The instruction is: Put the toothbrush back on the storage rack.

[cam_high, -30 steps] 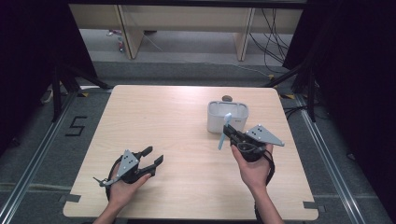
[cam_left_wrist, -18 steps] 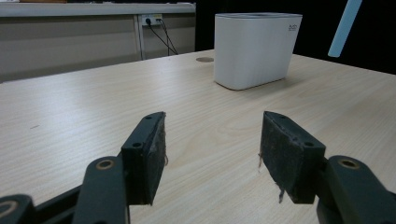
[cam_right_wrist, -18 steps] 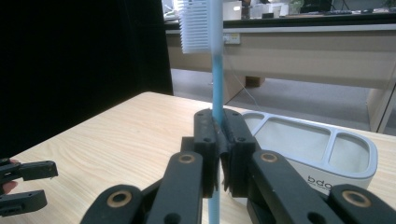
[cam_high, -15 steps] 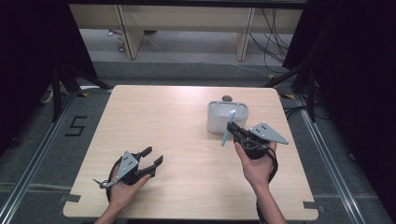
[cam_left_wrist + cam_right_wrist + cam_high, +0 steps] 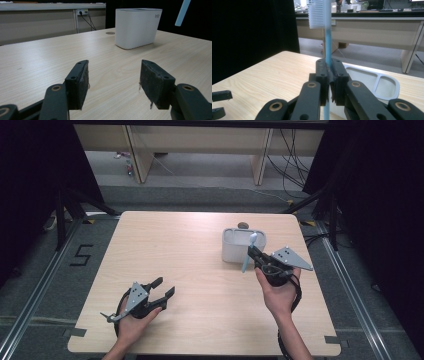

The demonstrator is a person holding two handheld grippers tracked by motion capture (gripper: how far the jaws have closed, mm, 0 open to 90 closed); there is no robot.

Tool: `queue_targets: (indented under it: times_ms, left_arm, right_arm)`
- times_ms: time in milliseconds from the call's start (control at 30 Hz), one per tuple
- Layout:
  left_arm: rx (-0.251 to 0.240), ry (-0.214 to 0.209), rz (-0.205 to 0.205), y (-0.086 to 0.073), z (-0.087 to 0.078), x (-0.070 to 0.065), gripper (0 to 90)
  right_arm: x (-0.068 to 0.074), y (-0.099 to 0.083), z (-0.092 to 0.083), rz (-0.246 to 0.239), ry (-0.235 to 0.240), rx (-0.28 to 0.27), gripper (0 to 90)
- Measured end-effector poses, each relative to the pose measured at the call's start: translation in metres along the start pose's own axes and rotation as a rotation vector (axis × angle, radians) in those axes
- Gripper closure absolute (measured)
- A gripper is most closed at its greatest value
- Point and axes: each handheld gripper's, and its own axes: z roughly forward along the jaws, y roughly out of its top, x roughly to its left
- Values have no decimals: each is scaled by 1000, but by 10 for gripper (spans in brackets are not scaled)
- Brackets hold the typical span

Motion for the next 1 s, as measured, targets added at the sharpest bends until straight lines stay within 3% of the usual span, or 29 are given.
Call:
queue_targets:
  times_ms: [200, 533, 567, 1000]
  left_arm:
    - [0, 1, -4, 0, 0, 0, 398]
    - [0, -1, -7, 0, 0, 0, 398]
    - [-1, -1, -8, 0, 0, 0, 398]
    - [-1, -3, -10, 0, 0, 1, 398]
  right_arm:
    - [-5, 4, 0, 13, -8, 7, 859]
    - [-13, 10, 3, -16, -40, -7, 859]
    - [-12, 11, 3, 6, -36, 1, 859]
    - [-24, 20, 7, -1, -76, -23, 859]
